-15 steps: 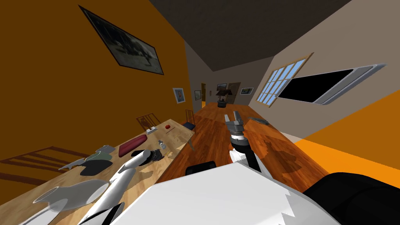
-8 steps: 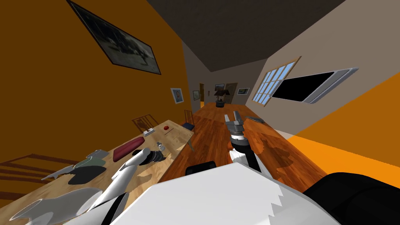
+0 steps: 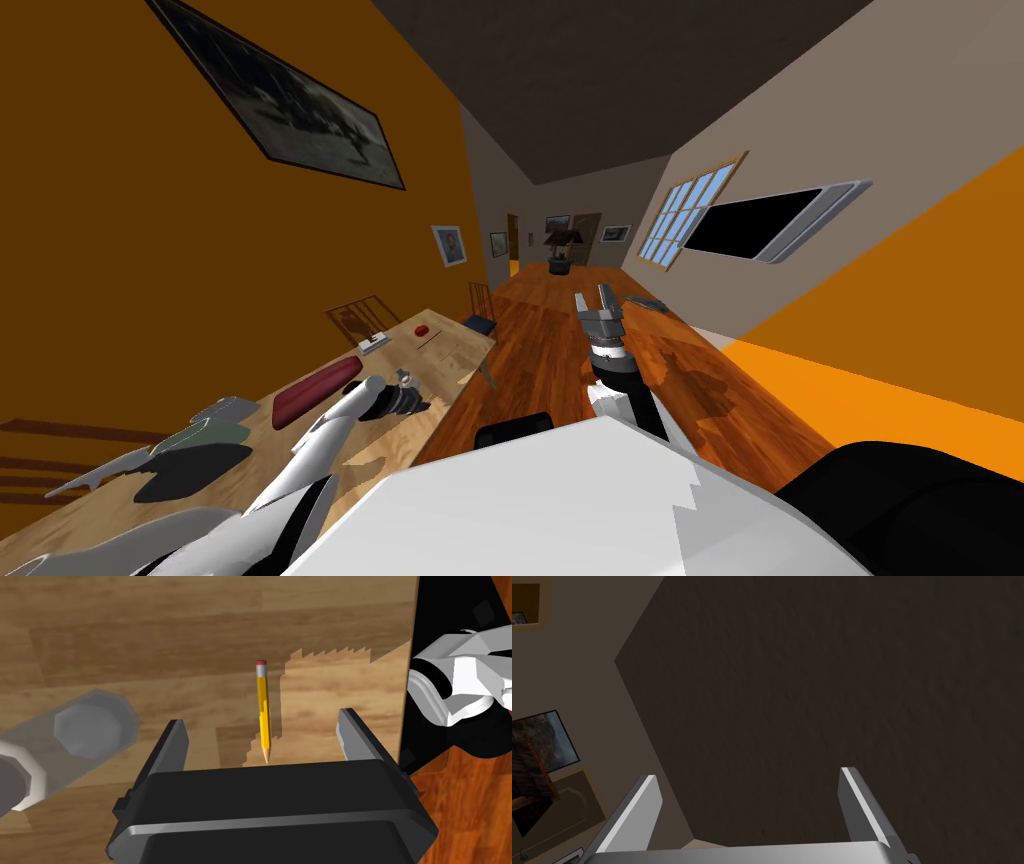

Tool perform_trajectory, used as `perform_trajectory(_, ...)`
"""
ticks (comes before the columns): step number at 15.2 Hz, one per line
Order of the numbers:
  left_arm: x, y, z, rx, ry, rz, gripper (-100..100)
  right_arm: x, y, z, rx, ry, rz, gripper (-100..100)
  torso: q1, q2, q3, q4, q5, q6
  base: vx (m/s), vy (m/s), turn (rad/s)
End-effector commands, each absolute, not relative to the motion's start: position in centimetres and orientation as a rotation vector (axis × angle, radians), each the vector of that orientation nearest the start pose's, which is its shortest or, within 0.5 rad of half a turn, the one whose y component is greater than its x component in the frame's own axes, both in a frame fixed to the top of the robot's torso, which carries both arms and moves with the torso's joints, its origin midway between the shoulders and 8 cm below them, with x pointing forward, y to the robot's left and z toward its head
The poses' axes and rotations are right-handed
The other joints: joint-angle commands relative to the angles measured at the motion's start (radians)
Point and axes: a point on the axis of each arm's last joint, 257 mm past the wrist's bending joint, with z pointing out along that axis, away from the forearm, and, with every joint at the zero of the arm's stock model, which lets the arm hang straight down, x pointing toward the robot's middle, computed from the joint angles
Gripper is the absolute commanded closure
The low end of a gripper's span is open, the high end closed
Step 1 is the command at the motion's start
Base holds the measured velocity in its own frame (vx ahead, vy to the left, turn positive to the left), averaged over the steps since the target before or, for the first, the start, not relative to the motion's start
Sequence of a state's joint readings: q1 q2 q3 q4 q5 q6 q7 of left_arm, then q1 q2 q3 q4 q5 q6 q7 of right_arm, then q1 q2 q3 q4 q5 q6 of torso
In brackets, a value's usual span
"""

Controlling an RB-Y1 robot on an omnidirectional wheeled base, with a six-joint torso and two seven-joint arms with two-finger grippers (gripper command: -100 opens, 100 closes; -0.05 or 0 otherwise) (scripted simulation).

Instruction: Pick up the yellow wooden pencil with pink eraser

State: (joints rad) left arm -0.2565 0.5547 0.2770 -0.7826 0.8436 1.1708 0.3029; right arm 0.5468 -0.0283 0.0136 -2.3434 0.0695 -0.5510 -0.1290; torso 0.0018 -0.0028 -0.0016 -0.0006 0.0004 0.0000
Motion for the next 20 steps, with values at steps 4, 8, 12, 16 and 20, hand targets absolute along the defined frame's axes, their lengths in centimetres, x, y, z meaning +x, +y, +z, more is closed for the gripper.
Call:
perform_trajectory(4, 35.3, 42.1, -49.5, -3.127, 0.979, -0.515, -100, 32.2, -26.2, 4.6, 0.584, 0.601, 1.397, 0, 0.000, 0.000, 0.000, 0.000, 0.000, 0.000, 0.017, 0.018, -0.020)
perform_trajectory(8, 35.3, 42.2, -49.6, -3.128, 0.979, -0.514, 100, 32.2, -26.2, 4.6, 0.584, 0.601, 1.397, 0, -0.001, 0.000, 0.000, 0.000, 0.000, 0.000, 0.014, 0.011, -0.003)
perform_trajectory(12, 35.4, 42.7, -48.7, -3.129, 0.980, -0.513, 100, 32.2, -26.2, 4.6, 0.584, 0.601, 1.397, 0, -0.002, 0.001, 0.001, 0.000, 0.000, 0.000, -0.003, -0.003, 0.001)
perform_trajectory(16, 33.7, 45.4, -49.0, -3.095, 0.978, -0.405, -100, 32.2, -26.2, 4.6, 0.584, 0.601, 1.397, 0, -0.005, 0.004, 0.002, 0.001, -0.001, 0.000, -0.029, -0.060, 0.001)
perform_trajectory(20, 31.4, 49.0, -49.0, -3.048, 0.972, -0.268, -100, 32.2, -26.2, 4.6, 0.584, 0.601, 1.397, 0, -0.009, 0.001, 0.001, 0.000, -0.002, 0.000, 0.016, -0.106, 0.011)
